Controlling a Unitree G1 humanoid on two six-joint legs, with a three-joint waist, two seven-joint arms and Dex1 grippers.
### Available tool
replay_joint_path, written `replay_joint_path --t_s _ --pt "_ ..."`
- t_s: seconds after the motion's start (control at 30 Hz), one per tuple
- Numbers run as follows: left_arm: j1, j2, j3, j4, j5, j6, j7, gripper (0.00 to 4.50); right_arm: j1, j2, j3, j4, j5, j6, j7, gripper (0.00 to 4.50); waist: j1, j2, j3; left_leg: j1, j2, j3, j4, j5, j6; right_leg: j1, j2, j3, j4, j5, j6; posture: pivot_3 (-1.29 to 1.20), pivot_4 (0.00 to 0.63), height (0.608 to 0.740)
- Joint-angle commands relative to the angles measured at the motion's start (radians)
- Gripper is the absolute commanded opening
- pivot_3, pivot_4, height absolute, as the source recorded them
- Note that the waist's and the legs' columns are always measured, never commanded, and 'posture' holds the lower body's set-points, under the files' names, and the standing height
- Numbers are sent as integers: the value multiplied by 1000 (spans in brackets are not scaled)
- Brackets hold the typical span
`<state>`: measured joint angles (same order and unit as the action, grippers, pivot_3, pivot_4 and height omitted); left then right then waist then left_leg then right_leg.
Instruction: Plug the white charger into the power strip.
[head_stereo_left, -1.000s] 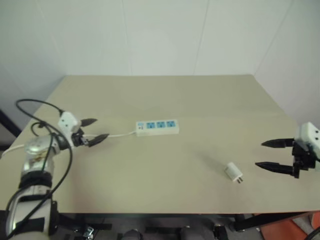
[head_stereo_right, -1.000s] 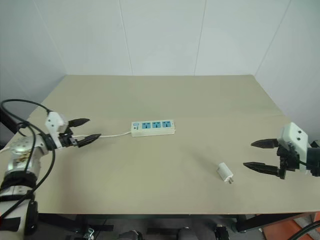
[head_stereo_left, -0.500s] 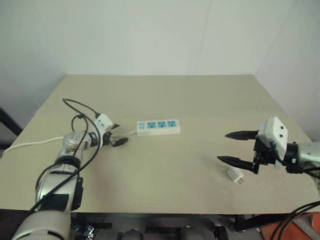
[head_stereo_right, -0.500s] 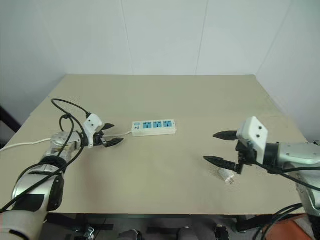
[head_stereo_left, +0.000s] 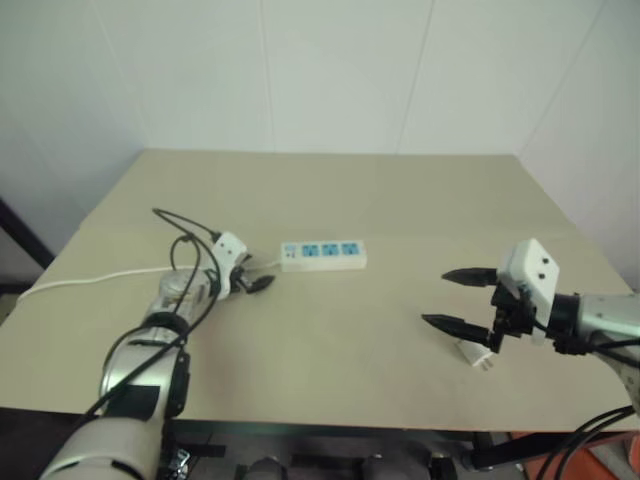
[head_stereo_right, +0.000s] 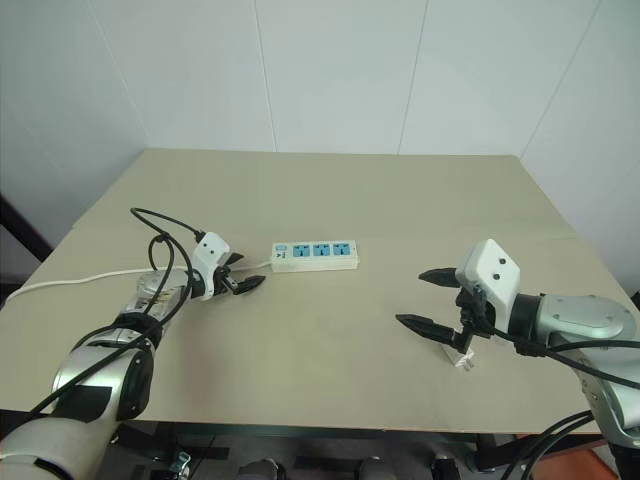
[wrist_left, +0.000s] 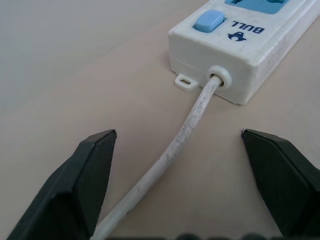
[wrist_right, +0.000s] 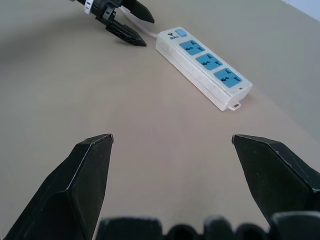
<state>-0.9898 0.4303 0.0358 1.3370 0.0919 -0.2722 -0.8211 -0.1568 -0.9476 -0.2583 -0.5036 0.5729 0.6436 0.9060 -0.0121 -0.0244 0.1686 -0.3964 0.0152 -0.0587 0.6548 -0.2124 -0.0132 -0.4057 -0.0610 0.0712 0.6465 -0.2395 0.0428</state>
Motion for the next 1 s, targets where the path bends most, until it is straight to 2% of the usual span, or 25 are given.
replay_joint_path --t_s 0.03,0.37,0.6,0.83,0.93,1.0 --pt "-7 -9 -16 18 35 42 10 3234 -14 -6 -22 -23 13 17 -23 4500 -1 0 0 1 0 0 0 0 0 1 0 0 0 -2 4 0 150 740" --pt "-29 -7 -9 16 49 68 -20 26 -15 1 3 -15 -7 23 -62 4500 -8 0 0 3 0 1 4 0 0 3 0 1 1 -2 6 0 150 740" --pt "-12 11 -41 -2 66 6 -127 26 -17 -2 6 -13 -6 23 -70 4500 -8 0 0 3 0 1 4 0 0 3 0 1 1 -2 6 0 150 740" --pt "75 32 -10 -119 -37 -121 -401 26 0 0 5 -33 2 32 -80 4500 -6 0 0 1 1 1 4 0 0 2 0 1 1 -2 6 0 150 740" --pt "159 58 -32 -272 -57 -92 -452 26 -2 4 19 -31 -2 33 -84 4500 -3 0 0 1 1 1 5 0 0 2 0 1 1 -2 6 0 150 740" --pt "262 80 -59 -476 -45 -2 -420 26 -10 8 28 -29 -1 33 -88 4500 -5 0 0 1 1 0 5 0 0 2 0 1 1 -2 6 0 150 740"
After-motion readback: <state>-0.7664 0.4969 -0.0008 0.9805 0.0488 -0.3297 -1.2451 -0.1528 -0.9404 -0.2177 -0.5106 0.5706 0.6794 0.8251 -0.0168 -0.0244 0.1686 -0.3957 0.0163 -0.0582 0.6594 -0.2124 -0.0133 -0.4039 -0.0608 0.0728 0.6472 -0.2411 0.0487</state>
